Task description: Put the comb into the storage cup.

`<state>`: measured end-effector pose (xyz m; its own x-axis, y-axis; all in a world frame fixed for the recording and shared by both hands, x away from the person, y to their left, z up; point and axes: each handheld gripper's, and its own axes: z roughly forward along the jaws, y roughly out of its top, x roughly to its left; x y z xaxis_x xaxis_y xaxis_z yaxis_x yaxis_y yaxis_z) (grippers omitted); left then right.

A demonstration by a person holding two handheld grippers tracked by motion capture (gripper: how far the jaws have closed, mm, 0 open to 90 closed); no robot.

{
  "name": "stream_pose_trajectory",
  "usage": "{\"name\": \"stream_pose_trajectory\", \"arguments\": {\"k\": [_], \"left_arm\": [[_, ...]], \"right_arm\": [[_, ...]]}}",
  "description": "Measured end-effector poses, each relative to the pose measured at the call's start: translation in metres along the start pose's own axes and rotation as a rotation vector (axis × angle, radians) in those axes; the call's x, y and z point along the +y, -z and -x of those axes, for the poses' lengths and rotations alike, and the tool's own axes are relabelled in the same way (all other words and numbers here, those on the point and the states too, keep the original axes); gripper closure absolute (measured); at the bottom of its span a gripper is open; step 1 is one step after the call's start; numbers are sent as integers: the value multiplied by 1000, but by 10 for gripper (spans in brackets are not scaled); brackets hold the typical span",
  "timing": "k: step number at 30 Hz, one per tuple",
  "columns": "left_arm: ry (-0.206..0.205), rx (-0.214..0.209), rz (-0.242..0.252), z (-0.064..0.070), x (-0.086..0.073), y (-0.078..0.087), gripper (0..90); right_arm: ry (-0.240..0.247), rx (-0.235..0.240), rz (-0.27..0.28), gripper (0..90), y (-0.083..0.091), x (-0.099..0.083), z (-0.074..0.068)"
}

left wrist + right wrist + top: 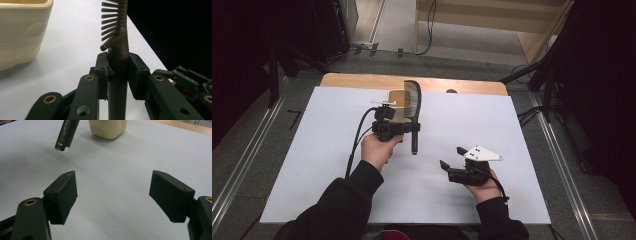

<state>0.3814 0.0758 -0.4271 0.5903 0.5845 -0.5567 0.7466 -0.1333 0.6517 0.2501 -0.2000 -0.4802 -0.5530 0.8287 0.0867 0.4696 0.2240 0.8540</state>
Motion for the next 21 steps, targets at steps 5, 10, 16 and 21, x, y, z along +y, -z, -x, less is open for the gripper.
{"name": "stream_pose_trajectory", "arguments": {"k": [5, 10, 16, 21], "left_arm": [[0, 2, 2, -1, 1, 2, 725], [1, 0, 5, -2, 1, 3, 725], [1, 0, 4, -3, 2, 4, 725], [-4, -3, -4, -3, 2, 3, 725]], "right_arm": [[0, 6, -10, 205, 5, -3, 3], [-7, 2, -17, 205, 10, -5, 7], [-8, -6, -23, 206, 16, -7, 13], [-8, -11, -26, 205, 21, -9, 17]]}}
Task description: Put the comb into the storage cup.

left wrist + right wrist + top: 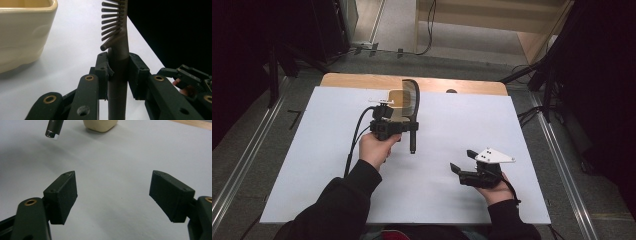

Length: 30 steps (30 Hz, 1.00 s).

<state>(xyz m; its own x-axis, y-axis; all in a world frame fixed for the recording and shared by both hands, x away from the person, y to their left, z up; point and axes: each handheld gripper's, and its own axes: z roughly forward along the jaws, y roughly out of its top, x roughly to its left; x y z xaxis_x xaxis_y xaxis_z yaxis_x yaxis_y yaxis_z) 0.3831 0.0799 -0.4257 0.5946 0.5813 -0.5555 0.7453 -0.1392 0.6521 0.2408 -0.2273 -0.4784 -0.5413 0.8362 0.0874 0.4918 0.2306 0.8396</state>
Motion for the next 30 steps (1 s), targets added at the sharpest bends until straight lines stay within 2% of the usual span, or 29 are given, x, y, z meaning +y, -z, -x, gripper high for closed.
{"name": "stream_pose_trajectory", "arguments": {"k": [7, 13, 26, 30], "left_arm": [[-3, -7, -1, -1, 2, 3, 725], [-21, -1, -5, 0, 7, 8, 725], [-22, -16, 16, -5, 14, 22, 725], [-32, -12, 6, -7, 17, 26, 725]], "right_arm": [[-5, 4, -18, 206, 4, -5, 4], [-12, -6, -25, 205, 9, -7, 8], [-22, -23, -21, 205, 16, -10, 16], [-34, -22, -17, 205, 16, -11, 18]]}}
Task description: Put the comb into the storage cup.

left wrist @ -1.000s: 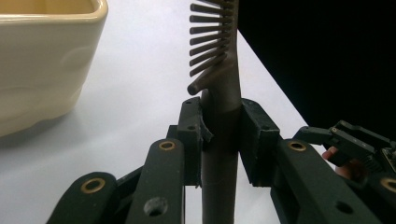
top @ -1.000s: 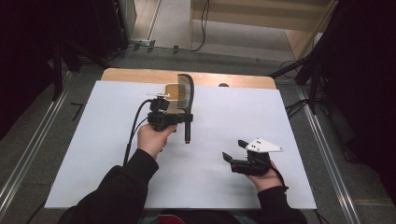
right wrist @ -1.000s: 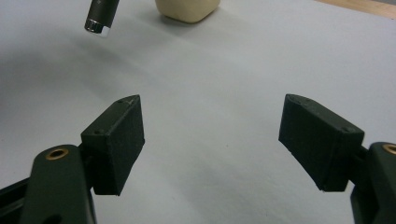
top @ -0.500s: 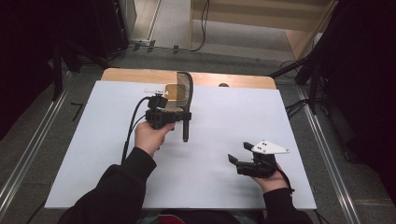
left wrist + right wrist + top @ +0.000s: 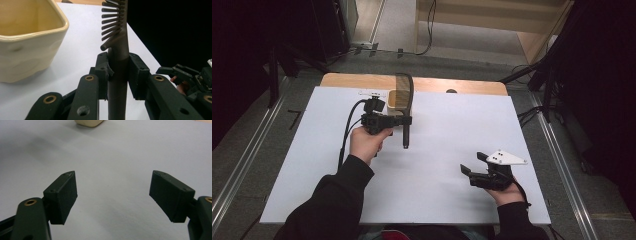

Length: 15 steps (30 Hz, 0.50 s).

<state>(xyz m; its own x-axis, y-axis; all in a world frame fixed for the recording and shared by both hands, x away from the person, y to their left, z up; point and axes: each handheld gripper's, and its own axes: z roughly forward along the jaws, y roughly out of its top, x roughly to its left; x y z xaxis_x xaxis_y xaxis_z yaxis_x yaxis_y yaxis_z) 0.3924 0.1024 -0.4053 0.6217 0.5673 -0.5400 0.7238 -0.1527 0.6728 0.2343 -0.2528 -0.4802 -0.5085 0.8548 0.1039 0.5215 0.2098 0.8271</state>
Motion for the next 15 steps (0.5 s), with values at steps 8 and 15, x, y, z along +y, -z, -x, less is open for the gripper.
{"name": "stream_pose_trajectory", "arguments": {"k": [8, 15], "left_arm": [[-4, 13, 11, -4, 4, 10, 726], [-11, 29, 16, -9, 7, 19, 725]], "right_arm": [[-2, 0, -1, 205, 0, 0, 1], [-2, -2, -1, 205, 0, 0, 1]]}}
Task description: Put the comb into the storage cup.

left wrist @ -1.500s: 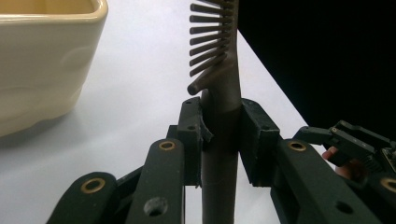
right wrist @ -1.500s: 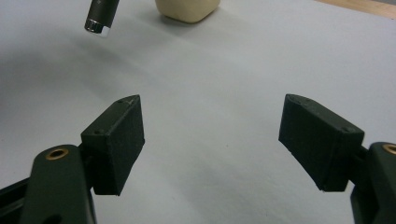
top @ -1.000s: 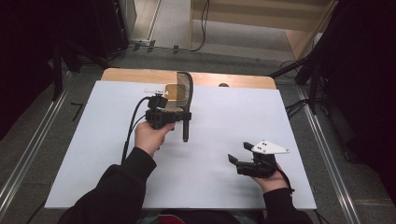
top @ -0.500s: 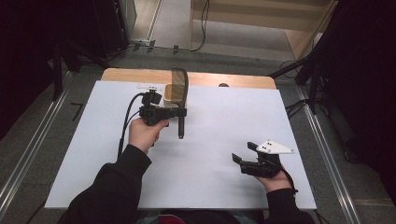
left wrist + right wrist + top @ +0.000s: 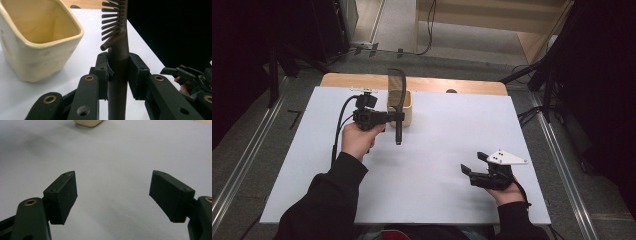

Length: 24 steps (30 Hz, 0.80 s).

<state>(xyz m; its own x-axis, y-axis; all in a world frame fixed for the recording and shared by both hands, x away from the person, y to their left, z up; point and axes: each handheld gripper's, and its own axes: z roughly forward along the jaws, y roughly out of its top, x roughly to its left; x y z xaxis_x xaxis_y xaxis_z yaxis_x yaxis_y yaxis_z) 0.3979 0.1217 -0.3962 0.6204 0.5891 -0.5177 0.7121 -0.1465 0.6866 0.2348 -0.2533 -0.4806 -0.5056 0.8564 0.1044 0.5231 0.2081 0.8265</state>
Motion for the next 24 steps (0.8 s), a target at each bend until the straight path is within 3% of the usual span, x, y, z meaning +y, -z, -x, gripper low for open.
{"name": "stream_pose_trajectory", "arguments": {"k": [6, 12, 24], "left_arm": [[2, 6, 9, -5, 4, 4, 725], [-23, 30, 6, -10, 12, 2, 725], [-43, -3, 10, -10, 25, -10, 725]], "right_arm": [[-10, -3, -4, 205, -1, 0, 1], [-9, 6, 1, 205, -1, 1, -1], [-9, 6, 15, 205, 0, 2, -1]]}}
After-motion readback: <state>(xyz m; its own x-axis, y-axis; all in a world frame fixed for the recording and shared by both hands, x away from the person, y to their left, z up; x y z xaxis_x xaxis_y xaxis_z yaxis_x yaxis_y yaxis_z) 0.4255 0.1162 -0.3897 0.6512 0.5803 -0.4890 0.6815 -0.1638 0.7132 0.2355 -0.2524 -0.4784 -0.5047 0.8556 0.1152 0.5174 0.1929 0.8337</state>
